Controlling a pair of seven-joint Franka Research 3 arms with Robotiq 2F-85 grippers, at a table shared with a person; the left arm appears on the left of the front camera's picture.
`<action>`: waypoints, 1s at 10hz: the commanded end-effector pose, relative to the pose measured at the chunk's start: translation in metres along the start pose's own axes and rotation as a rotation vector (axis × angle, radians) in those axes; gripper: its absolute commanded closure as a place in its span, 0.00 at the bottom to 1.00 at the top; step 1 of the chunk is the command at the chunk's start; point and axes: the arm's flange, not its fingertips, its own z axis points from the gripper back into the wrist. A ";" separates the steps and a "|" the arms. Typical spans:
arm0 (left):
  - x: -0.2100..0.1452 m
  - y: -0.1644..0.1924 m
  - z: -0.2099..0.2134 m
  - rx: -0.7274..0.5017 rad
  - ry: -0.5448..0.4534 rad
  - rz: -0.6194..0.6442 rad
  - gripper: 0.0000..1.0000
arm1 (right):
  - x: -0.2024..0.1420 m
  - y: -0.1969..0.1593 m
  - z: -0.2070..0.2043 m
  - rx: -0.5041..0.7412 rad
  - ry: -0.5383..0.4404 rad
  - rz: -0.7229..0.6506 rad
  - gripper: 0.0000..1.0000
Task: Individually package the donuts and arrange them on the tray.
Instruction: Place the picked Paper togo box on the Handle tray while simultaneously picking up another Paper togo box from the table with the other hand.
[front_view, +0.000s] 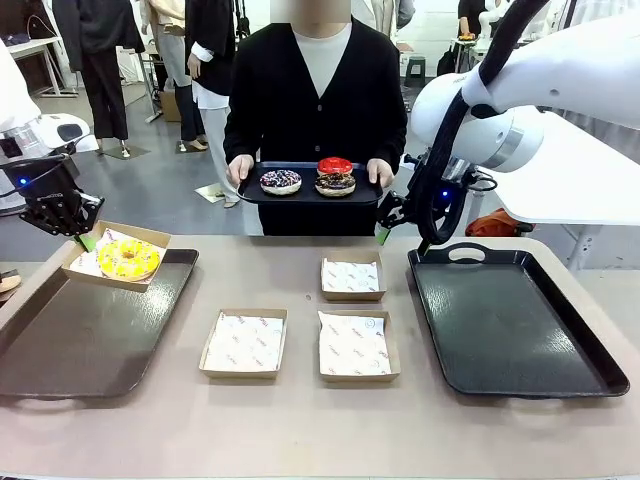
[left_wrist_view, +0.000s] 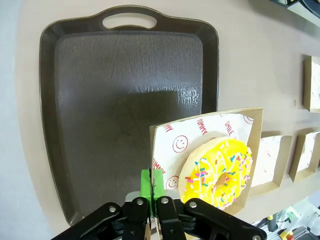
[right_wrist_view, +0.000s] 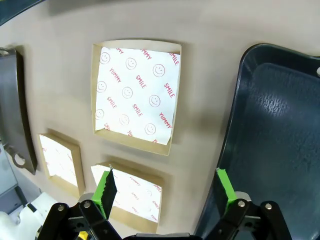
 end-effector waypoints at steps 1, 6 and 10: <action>-0.002 0.000 0.003 -0.001 0.001 0.001 0.99 | 0.000 0.000 0.000 0.000 0.000 0.000 0.00; 0.010 0.007 -0.011 0.006 0.006 -0.014 0.99 | 0.025 0.036 -0.015 -0.176 -0.014 -0.107 0.00; 0.022 0.010 -0.024 0.006 0.003 -0.021 0.99 | 0.043 0.050 -0.040 -0.220 -0.004 -0.183 0.00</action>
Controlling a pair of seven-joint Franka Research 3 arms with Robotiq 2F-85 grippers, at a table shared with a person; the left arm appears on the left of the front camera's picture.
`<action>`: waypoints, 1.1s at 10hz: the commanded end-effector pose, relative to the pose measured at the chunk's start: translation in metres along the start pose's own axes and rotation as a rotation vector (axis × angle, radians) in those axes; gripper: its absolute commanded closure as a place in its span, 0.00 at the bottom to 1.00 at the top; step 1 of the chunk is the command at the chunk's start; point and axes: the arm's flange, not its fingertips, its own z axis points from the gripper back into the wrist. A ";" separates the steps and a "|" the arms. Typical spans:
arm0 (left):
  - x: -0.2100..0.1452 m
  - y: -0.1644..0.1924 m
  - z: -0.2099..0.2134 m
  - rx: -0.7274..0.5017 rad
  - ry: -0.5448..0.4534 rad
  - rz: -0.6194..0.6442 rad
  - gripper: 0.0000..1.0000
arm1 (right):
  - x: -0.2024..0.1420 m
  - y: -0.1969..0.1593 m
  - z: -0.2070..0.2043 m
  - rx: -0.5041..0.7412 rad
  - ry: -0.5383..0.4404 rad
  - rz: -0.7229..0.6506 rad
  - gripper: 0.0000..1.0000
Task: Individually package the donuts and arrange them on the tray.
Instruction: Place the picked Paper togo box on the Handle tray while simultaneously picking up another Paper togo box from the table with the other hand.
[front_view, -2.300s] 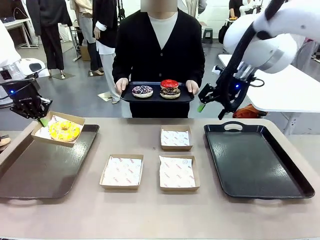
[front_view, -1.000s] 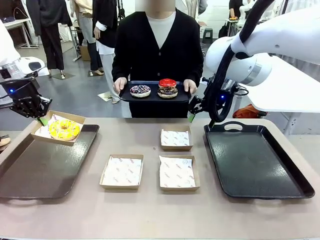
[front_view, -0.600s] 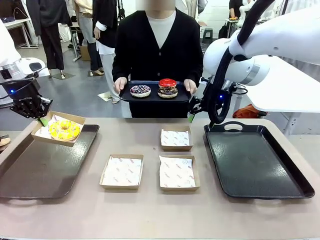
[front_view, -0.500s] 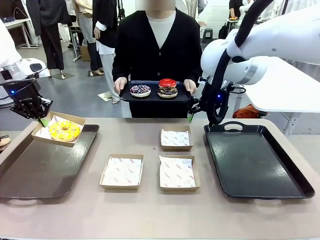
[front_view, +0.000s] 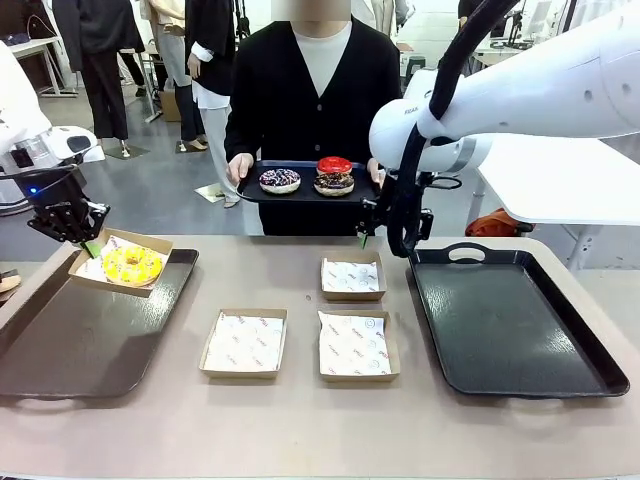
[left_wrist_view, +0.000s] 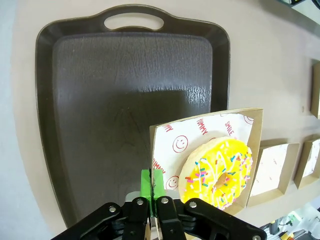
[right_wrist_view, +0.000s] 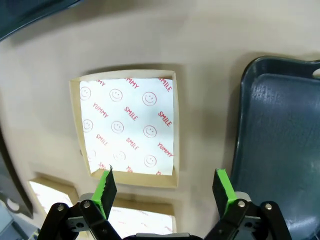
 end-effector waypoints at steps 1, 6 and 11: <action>0.011 0.003 -0.003 0.000 -0.019 -0.013 0.99 | 0.013 0.009 -0.008 -0.040 0.012 -0.039 0.00; 0.003 0.000 -0.002 0.001 -0.001 0.000 0.99 | 0.005 0.004 -0.013 -0.003 0.014 -0.018 0.00; 0.003 0.000 -0.002 0.001 -0.001 0.000 0.99 | 0.006 0.010 -0.016 -0.030 -0.001 -0.038 0.00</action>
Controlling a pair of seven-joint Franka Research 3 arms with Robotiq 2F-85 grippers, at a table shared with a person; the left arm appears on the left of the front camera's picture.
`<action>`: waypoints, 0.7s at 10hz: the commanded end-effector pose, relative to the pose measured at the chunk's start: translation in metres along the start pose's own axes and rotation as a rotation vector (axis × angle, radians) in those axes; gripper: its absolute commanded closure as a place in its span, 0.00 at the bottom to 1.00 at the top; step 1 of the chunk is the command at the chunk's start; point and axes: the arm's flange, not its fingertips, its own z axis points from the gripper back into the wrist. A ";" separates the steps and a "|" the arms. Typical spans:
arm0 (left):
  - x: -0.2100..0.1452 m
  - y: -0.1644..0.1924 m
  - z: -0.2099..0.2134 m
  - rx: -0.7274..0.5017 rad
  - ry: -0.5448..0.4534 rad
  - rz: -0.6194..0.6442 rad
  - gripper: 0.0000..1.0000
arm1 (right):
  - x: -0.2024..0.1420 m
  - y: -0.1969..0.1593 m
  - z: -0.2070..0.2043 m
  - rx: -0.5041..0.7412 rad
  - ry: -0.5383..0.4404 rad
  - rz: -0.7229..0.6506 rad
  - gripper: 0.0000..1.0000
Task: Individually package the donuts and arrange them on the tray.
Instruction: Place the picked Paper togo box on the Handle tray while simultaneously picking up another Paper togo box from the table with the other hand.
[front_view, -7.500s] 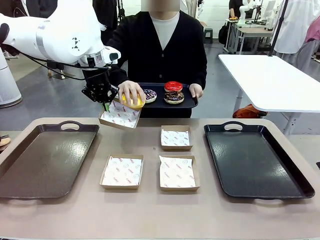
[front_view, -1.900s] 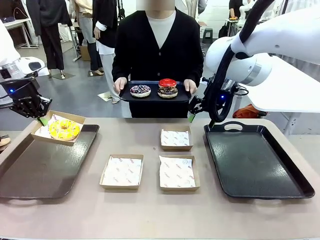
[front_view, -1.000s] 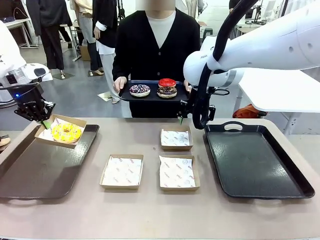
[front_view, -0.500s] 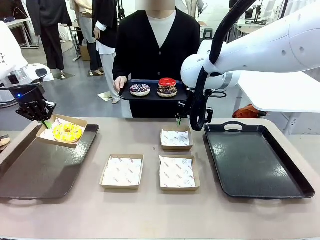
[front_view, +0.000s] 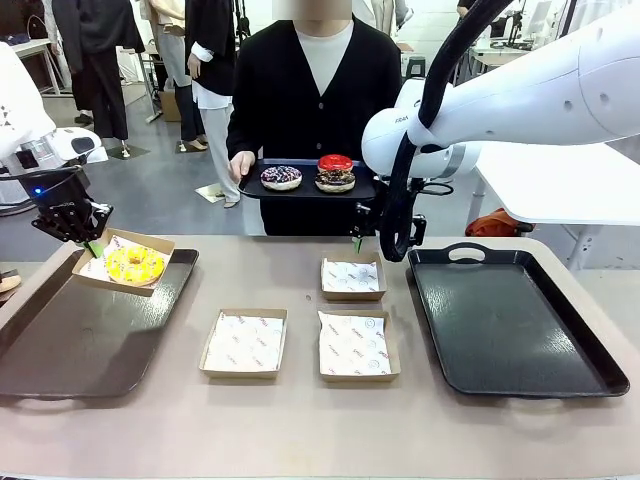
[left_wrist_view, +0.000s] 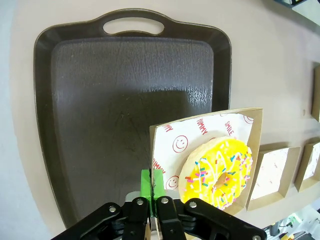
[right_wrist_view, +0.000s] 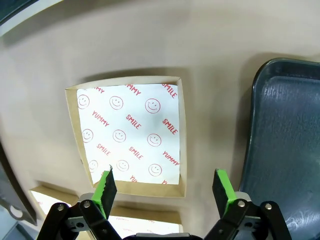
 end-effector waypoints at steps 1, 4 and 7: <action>0.000 0.000 0.000 0.000 0.000 0.000 0.99 | -0.001 0.006 -0.003 -0.034 -0.032 -0.037 0.00; -0.002 0.000 -0.001 0.021 -0.007 -0.022 0.99 | 0.000 0.011 -0.008 -0.047 -0.055 -0.078 0.00; 0.004 -0.002 -0.005 0.035 0.001 -0.024 0.99 | -0.004 0.011 -0.020 -0.085 -0.073 -0.074 0.00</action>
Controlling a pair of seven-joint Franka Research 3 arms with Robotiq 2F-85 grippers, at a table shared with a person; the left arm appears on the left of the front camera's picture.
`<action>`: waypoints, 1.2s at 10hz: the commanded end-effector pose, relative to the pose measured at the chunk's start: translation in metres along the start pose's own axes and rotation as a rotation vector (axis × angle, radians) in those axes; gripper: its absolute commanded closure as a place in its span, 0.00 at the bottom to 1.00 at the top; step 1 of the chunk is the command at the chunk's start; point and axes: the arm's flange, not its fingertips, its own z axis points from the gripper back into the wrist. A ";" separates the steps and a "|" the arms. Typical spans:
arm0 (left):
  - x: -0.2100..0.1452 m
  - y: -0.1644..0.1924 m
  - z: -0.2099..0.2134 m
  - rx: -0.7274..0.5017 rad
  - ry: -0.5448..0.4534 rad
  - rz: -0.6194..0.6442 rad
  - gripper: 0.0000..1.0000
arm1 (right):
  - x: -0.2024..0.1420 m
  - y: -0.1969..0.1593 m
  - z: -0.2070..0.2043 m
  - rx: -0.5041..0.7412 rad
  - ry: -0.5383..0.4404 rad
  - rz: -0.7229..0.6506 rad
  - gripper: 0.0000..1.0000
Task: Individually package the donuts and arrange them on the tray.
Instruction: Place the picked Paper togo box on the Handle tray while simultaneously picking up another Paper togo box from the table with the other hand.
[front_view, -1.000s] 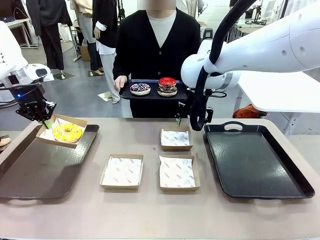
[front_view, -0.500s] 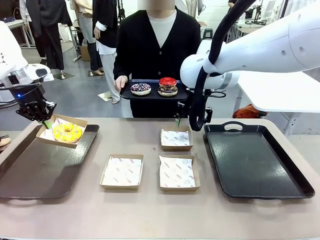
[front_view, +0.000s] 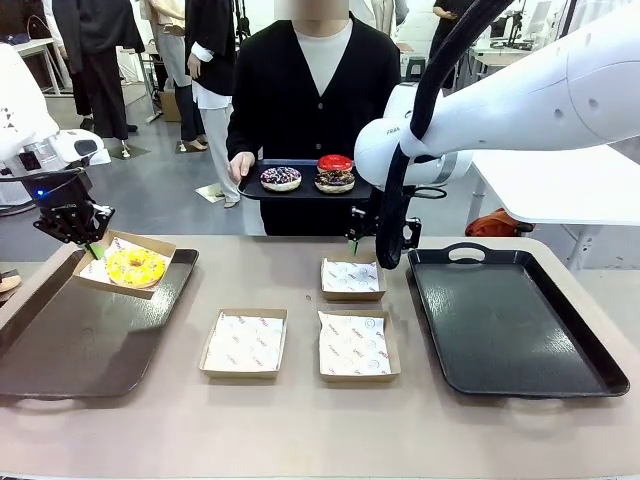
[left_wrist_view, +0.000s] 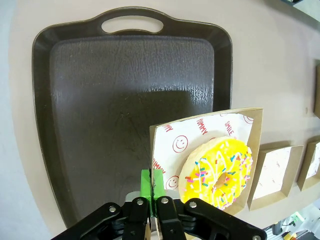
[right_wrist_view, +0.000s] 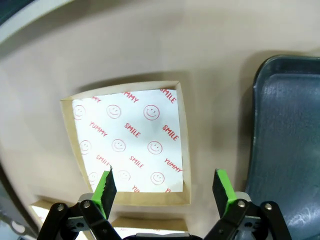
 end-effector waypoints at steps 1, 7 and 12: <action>0.005 0.001 -0.002 0.024 -0.004 -0.007 0.99 | -0.007 0.001 -0.012 -0.058 -0.050 -0.023 0.00; 0.021 0.001 -0.020 0.049 -0.008 -0.004 0.99 | -0.014 -0.009 -0.028 -0.050 -0.035 0.011 0.00; 0.034 0.004 -0.036 0.062 -0.009 -0.021 0.99 | -0.009 -0.009 -0.032 -0.057 -0.034 0.025 0.00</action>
